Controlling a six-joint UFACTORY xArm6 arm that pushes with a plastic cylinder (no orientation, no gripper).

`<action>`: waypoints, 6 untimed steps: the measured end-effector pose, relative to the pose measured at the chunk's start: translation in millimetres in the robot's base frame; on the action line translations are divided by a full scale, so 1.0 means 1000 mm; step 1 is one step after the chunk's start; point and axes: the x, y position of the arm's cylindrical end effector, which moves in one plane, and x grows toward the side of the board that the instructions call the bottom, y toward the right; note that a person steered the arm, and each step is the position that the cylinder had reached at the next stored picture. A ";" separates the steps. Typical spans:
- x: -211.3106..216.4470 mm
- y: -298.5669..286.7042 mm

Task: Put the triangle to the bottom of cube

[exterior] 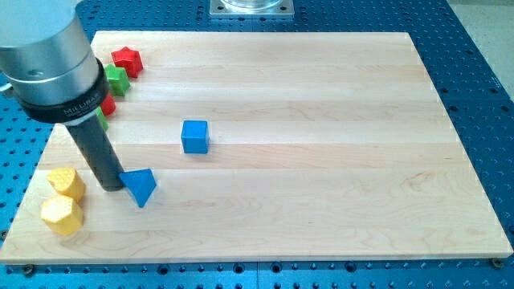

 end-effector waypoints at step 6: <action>0.005 0.069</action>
